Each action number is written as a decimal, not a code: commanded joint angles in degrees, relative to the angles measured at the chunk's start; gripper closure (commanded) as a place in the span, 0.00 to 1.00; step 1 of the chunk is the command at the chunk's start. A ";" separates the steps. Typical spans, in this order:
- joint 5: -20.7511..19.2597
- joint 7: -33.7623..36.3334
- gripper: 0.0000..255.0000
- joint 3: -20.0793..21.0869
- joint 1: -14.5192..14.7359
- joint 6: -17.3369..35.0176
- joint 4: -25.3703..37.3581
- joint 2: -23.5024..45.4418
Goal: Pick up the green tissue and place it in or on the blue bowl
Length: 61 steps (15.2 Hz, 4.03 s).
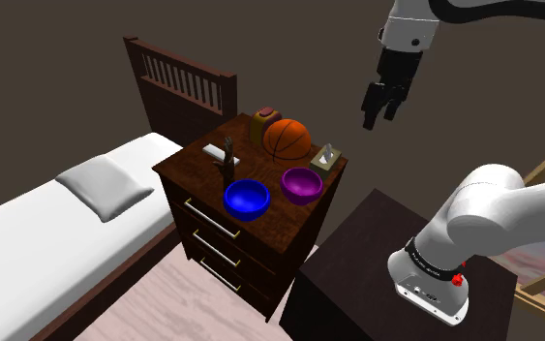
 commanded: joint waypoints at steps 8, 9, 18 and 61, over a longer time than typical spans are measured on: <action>-4.49 -1.22 0.00 -1.26 -2.44 11.71 -2.61 10.38; -5.13 -1.30 0.00 -1.46 -2.81 13.35 -2.69 12.09; -10.92 -1.02 0.00 -3.41 -6.22 26.82 -0.19 29.26; -21.55 1.60 0.00 -12.01 -16.26 44.68 44.17 92.78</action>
